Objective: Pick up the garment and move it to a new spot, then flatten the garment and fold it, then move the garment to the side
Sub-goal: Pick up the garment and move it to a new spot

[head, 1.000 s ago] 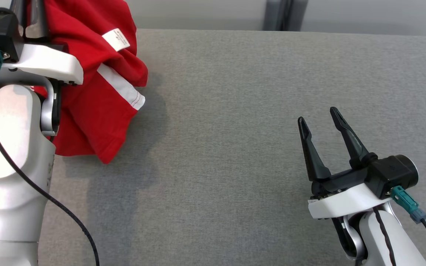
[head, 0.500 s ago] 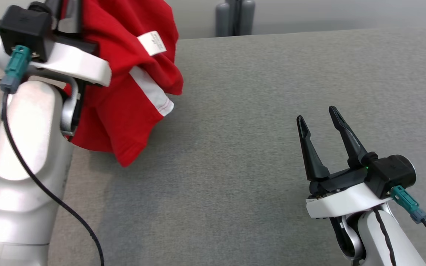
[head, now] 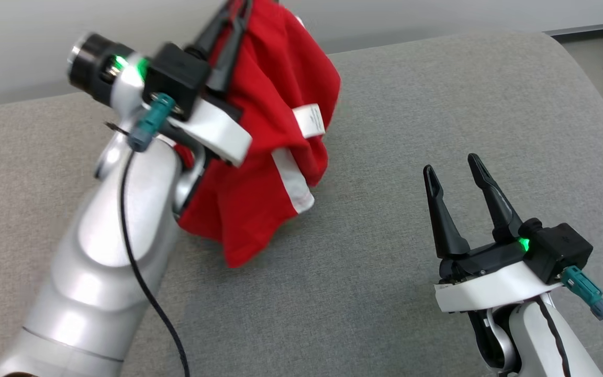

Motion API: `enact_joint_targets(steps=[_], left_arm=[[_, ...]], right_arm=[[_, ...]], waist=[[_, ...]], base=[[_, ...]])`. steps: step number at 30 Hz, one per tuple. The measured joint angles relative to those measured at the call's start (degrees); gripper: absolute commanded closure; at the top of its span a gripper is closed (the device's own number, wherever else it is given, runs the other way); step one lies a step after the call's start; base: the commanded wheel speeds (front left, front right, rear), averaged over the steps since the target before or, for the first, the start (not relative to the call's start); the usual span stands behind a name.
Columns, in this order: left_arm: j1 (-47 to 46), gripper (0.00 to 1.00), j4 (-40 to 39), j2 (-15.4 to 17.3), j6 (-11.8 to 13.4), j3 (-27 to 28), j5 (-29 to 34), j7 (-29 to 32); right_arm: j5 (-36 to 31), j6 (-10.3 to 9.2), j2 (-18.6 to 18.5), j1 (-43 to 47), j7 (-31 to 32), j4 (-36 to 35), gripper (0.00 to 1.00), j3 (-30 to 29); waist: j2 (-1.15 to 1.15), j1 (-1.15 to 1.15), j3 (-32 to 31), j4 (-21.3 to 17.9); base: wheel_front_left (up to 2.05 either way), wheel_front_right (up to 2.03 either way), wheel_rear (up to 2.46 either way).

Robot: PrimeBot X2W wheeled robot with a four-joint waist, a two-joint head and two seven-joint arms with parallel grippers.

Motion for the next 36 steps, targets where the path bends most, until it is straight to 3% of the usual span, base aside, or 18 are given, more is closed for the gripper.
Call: enact_joint_targets(steps=[11, 16, 17, 18, 19, 20, 21, 22, 36], left_arm=[[8.55, 1.00, 12.39, -4.31, -2.11, -7.58, -2.74, -1.75], [10.05, 1.00, 16.38, -4.82, -2.16, -9.36, -5.58, -2.26], [10.08, 0.90, 16.64, -4.78, -2.04, -9.76, -6.16, -2.29], [10.09, 0.65, 16.58, -4.76, -2.01, -10.33, -6.72, -2.33], [10.12, 0.55, 16.29, -4.77, -1.66, -11.03, -7.32, -2.34], [10.15, 0.13, 15.79, -4.86, -1.22, -11.69, -8.05, -2.44], [10.16, 0.13, 15.46, -4.89, -0.71, -12.27, -8.70, -2.48], [10.16, 0.00, 15.16, -4.89, -0.08, -12.90, -9.09, -2.49], [9.04, 0.00, 13.37, -4.88, 5.10, -19.70, -10.90, -2.49]], right_arm=[[-0.23, 0.00, 0.00, 0.32, 0.00, 0.10, 0.00, -0.54], [-0.31, 0.00, 0.00, 0.30, 0.00, 0.36, 0.00, -0.54], [-0.31, 0.00, 0.00, 0.30, 0.00, 0.46, 0.00, -0.52], [-0.31, 0.00, 0.01, 0.30, 0.00, 0.58, 0.00, -0.54], [-0.31, 0.00, 0.01, 0.31, 0.00, 0.67, 0.00, -0.56], [-0.31, 0.00, 0.01, 0.32, 0.00, 0.73, 0.00, -0.58], [-0.32, 0.00, 0.00, 0.34, 0.00, 0.75, 0.00, -0.58], [-0.31, 0.00, 0.01, 0.36, 0.00, 0.77, 0.00, -0.60], [-0.23, 0.00, 0.01, 1.10, 0.00, 0.93, 0.00, -0.37]], waist=[[0.00, 0.00, 0.56, -0.41], [0.00, 0.00, 0.48, 0.44], [0.00, 0.00, 0.41, 0.67], [0.00, 0.00, 0.32, 0.89], [0.00, 0.00, 0.19, 1.10], [0.00, 0.00, 0.02, 1.29], [0.00, 0.00, -0.13, 1.48], [0.00, 0.00, -0.28, 1.64], [0.00, 0.00, -1.78, 1.88]], base=[[0.00, 0.00, 0.00], [0.00, 0.00, 0.00], [0.00, 0.00, 0.00], [0.00, 0.00, 0.00], [0.00, 0.00, 0.00], [0.00, 0.00, 0.00], [0.00, 0.00, 0.00], [0.00, 0.00, 0.00], [0.00, 0.00, 0.00]])
